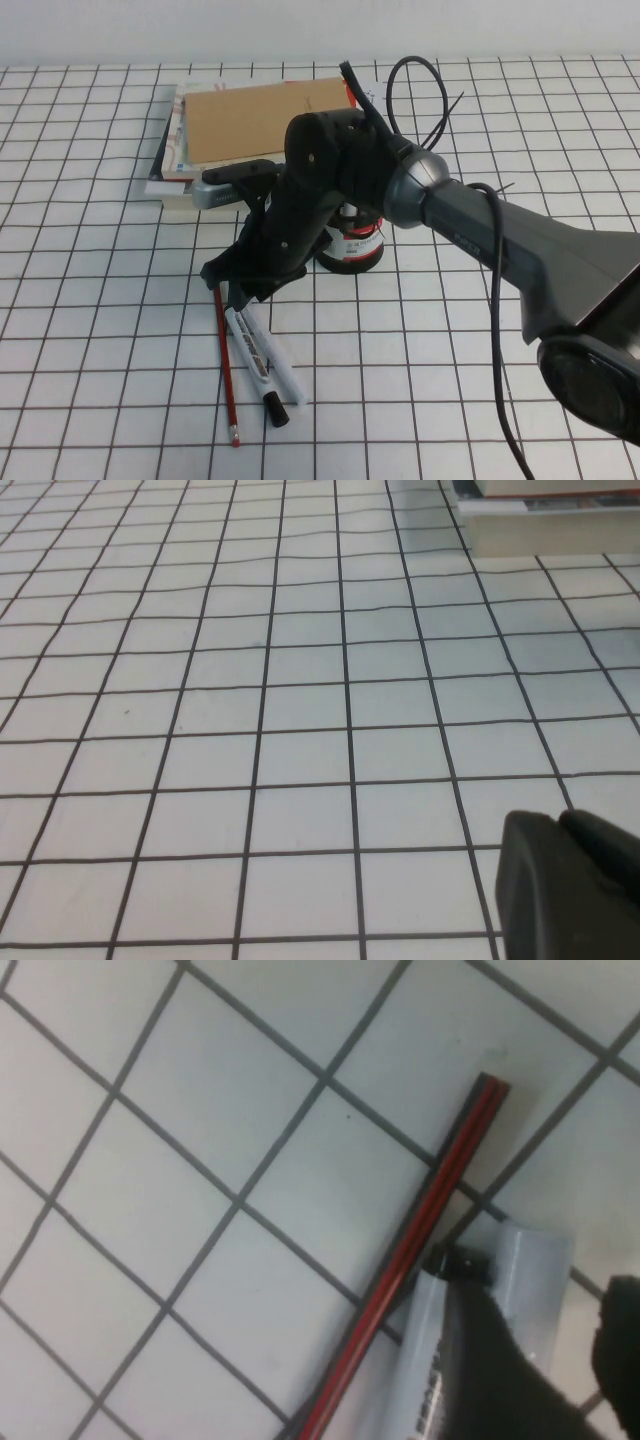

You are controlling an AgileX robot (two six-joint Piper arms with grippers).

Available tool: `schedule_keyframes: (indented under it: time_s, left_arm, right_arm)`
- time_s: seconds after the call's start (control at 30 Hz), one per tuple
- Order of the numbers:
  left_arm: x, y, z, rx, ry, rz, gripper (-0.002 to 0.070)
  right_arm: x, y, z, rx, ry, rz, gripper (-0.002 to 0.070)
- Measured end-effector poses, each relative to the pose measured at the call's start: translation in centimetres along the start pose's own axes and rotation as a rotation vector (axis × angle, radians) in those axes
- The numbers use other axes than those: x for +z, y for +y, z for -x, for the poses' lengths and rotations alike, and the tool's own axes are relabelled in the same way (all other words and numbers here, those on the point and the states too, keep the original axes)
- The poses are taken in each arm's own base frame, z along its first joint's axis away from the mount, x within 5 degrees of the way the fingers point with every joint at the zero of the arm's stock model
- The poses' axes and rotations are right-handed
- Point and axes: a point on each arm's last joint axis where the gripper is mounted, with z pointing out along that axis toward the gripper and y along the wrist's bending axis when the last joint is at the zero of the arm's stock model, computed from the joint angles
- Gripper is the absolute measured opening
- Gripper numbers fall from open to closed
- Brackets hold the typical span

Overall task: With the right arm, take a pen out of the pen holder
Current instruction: 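Take a marker out of the pen holder and lay it on the table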

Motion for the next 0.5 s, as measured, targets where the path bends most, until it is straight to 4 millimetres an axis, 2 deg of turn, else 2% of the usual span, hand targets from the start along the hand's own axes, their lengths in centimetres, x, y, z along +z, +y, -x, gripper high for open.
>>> schedule_keyframes:
  time_s: [0.23,0.3,0.4,0.5]
  left_arm:
    - [0.0,0.0,0.0,0.0,0.0,0.0,-0.0005]
    - [0.0,0.0,0.0,0.0,0.0,0.0,-0.0004]
    - [0.0,0.0,0.0,0.0,0.0,0.0,-0.0005]
    - [0.0,0.0,0.0,0.0,0.0,0.0,-0.0005]
  right_arm:
    - [-0.2,0.1,0.0,-0.004,0.003,-0.001,0.0246]
    - [-1.0,0.5,0.0,-0.016,-0.001,-0.005,0.0246]
    - [-3.1,2.0,0.0,-0.055,-0.029,-0.015,0.0245]
    - [-6.6,3.7,-0.1,-0.107,-0.064,-0.038,0.022]
